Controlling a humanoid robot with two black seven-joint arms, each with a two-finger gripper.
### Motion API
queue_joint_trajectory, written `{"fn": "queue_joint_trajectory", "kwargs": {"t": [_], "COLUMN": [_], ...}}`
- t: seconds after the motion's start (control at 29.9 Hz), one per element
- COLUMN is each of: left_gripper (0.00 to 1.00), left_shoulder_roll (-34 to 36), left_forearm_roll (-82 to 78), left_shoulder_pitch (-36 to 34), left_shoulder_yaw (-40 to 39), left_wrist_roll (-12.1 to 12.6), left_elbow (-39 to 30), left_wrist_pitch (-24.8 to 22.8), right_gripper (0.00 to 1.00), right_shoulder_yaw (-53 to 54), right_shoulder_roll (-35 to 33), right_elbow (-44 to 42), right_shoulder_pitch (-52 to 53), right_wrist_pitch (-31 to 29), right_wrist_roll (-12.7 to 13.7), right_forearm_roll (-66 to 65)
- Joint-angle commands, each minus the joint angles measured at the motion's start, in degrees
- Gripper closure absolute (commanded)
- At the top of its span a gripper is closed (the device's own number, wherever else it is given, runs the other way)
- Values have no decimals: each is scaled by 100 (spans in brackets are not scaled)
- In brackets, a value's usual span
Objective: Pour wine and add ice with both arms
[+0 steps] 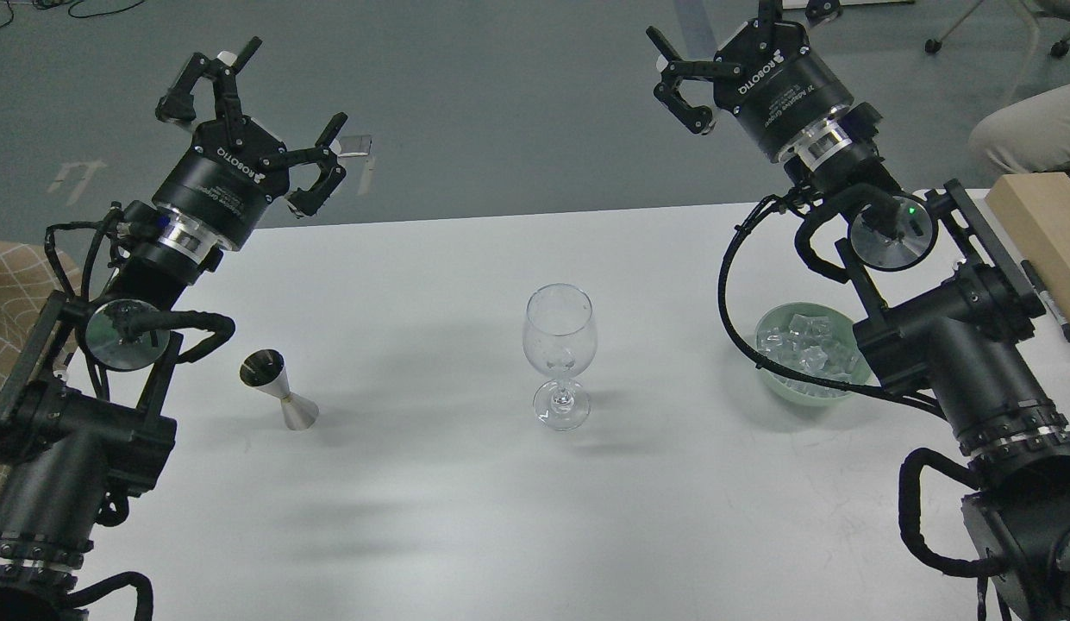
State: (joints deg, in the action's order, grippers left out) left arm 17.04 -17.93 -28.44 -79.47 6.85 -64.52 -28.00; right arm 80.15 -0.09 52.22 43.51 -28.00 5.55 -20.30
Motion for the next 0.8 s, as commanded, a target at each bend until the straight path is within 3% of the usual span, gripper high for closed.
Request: {"fn": "queue_joint_trajectory", "kwargs": {"t": [0.0, 0.77], "left_gripper": [2, 2], "left_shoulder_roll": [-25, -34], "left_forearm_roll": [0, 184], "left_shoulder_pitch": [49, 339], "left_shoulder_yaw": [-7, -95], "left_wrist_roll": [-8, 97], "left_elbow": [-8, -254], "left_wrist_pitch": [0, 0], "right_gripper": [0, 0], "right_shoulder_yaw": [0, 0], "right_shoulder_roll": [0, -9], "right_elbow": [-1, -1], "right_shoulder_pitch": [0, 0], "right_wrist_pitch": [0, 0], "right_wrist_roll": [-2, 7], "right_forearm_roll": [0, 0]}}
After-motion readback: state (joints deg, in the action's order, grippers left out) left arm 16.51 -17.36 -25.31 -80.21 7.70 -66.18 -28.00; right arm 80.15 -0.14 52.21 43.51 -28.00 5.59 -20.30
